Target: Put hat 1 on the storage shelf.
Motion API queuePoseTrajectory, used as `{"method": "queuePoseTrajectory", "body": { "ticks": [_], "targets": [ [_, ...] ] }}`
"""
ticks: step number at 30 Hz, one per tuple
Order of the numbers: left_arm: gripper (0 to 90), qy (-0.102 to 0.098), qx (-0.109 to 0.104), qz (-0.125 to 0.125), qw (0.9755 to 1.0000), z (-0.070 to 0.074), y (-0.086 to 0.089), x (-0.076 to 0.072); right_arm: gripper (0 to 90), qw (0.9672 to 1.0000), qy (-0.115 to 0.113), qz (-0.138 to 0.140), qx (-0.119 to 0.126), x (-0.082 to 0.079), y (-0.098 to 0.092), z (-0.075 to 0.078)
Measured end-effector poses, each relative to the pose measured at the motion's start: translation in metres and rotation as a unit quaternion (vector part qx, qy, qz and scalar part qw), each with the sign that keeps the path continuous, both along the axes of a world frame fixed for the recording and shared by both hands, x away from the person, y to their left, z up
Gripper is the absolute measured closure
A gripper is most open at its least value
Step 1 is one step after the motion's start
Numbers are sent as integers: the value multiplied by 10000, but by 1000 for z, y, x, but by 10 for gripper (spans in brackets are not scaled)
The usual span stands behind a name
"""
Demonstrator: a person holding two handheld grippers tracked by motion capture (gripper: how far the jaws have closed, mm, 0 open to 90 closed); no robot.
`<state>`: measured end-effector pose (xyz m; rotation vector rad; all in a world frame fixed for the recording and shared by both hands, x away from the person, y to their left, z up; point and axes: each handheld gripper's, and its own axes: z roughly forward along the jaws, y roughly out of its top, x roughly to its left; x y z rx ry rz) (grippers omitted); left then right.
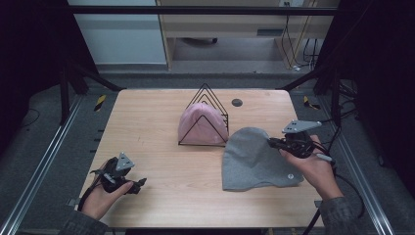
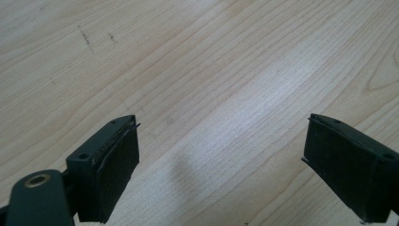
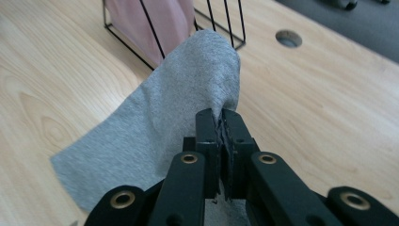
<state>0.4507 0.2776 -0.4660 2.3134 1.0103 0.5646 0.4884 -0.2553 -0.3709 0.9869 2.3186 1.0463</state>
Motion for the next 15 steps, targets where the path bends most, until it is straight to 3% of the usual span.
{"method": "queuePoseTrajectory", "body": {
  "ticks": [10, 15],
  "targets": [
    [100, 66, -50, -139, 9999, 0, -4, -1, 872, 9988, -373, 313, 84, -16, 17, 35],
    [101, 89, -205, -186, 9996, 2, -7, -2, 872, 9974, -536, 473, 121, -21, 27, 51]
  ]
}}
